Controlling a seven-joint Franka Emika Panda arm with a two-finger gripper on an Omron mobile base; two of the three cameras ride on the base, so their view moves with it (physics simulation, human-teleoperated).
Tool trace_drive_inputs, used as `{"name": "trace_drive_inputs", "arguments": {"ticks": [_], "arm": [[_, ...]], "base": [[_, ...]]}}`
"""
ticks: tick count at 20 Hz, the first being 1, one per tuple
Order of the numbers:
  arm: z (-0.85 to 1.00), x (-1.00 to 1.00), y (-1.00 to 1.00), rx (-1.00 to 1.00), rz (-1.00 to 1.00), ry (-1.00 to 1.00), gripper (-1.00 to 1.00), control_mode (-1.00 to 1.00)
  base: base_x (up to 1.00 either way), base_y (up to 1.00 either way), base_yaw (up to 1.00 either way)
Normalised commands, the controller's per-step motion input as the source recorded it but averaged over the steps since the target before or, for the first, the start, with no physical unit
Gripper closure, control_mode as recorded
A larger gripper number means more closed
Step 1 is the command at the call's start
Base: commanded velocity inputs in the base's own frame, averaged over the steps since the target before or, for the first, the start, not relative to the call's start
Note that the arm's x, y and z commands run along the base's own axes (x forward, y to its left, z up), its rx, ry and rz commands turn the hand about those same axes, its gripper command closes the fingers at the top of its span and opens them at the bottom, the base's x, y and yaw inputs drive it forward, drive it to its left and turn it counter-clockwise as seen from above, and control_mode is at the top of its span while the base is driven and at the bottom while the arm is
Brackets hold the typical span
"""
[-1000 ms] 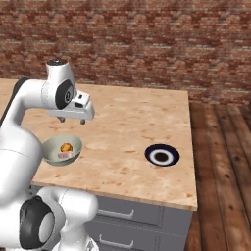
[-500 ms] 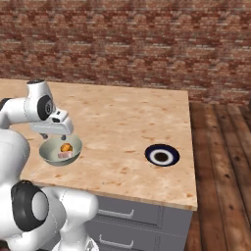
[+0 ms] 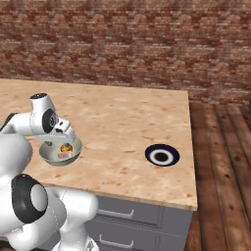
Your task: Remove the peach from the bowl and place it on the small plate. Then place the bowl with only the steak in the microwave, close the door, and press the start button to microwave the steak.
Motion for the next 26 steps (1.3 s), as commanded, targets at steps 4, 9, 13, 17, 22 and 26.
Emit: {"name": "trace_drive_inputs", "arguments": {"ticks": [4, 9, 13, 17, 22, 26], "arm": [[-0.28, 0.38, 0.21, 0.00, 0.00, -0.01, -1.00, -1.00], [-0.20, 0.23, 0.29, -0.01, -0.01, 0.00, -1.00, -1.00], [-0.24, 0.16, 0.09, 0.00, 0.00, 0.00, -1.00, -1.00], [-0.21, 0.30, 0.04, 0.00, 0.00, 0.00, -1.00, -1.00], [-0.16, 0.25, 0.00, 0.00, 0.00, 0.00, -1.00, -1.00], [-0.15, 0.24, 0.00, 0.00, 0.02, 0.00, -1.00, -1.00]], "base": [[0.00, 0.00, 0.00], [0.00, 0.00, 0.00], [0.00, 0.00, 0.00], [0.00, 0.00, 0.00], [0.00, 0.00, 0.00], [0.00, 0.00, 0.00]]}}
